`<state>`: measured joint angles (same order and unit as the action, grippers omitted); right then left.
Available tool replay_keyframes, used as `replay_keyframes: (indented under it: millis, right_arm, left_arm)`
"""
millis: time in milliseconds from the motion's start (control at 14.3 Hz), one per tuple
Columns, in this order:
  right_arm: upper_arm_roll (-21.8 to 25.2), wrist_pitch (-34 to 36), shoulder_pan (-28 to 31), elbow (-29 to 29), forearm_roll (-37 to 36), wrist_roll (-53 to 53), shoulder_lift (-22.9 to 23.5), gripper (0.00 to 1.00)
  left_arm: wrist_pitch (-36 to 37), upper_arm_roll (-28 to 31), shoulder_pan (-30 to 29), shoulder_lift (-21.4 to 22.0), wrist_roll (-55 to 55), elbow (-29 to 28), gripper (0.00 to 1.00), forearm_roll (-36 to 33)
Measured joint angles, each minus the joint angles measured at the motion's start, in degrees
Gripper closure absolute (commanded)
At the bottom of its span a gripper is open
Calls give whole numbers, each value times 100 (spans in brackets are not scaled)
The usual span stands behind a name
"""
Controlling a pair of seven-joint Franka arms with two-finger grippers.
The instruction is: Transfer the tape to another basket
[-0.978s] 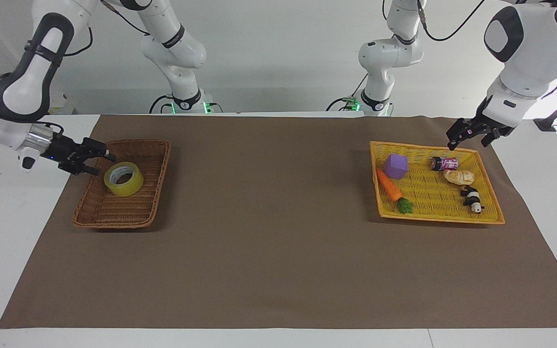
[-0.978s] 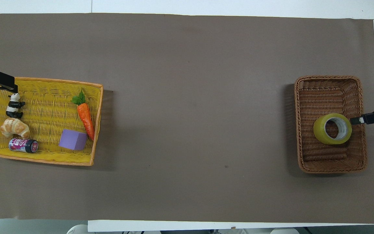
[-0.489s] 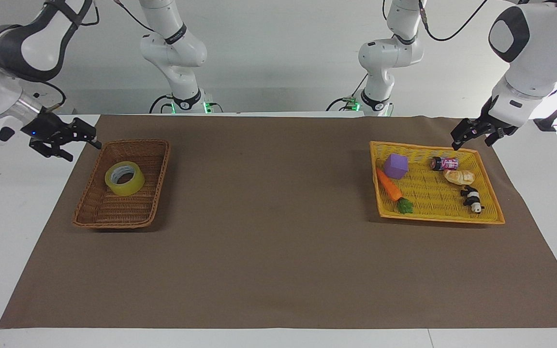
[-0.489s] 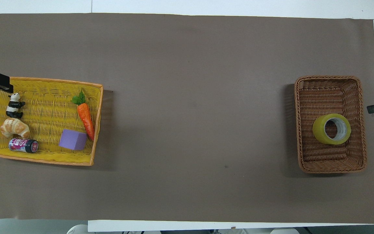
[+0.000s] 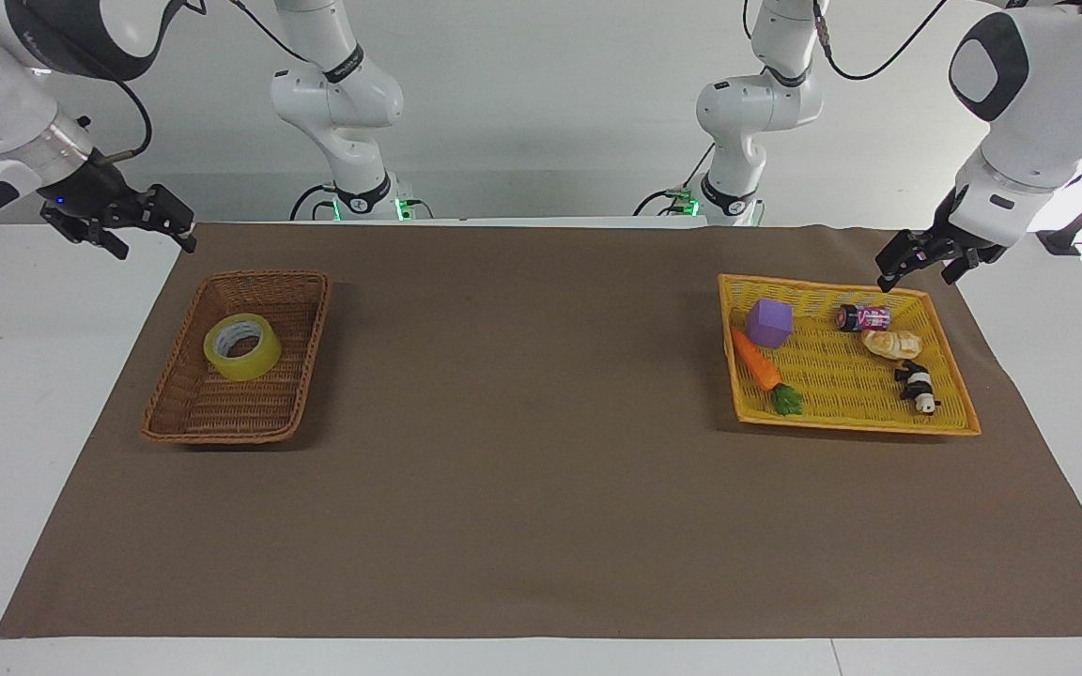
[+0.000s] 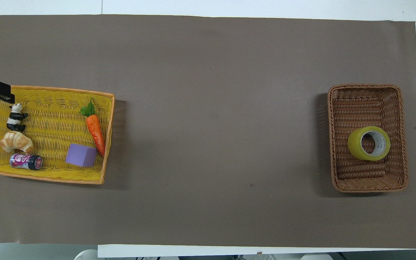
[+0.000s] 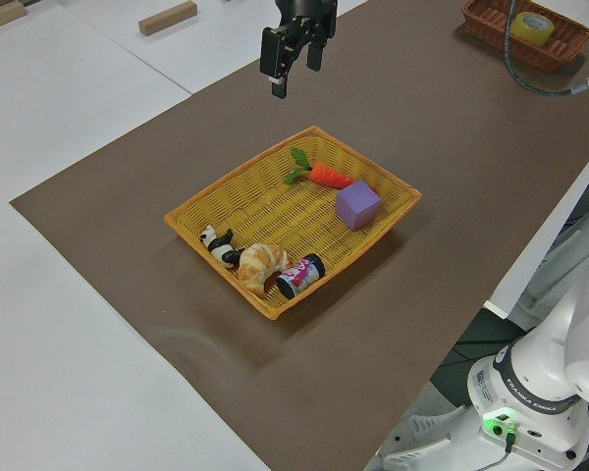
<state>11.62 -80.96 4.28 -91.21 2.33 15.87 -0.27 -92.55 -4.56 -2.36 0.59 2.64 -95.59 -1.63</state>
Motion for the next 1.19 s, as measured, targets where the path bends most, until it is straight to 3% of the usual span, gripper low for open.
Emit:
replay_keyframes:
  millis: [349,629,1188]
  right_arm:
    - [6,509,9,415,-166,-15,30,0]
    - [126,571,-376,447,-166,-484,158,0]
    - [165,-3,-688,458,-170,-794,187,0]
  left_arm:
    - [0,0,0,0,0,0,0,0]
    - [0,0,0,0,0,0,0,0]
    - [0,0,0,0,0,0,0,0]
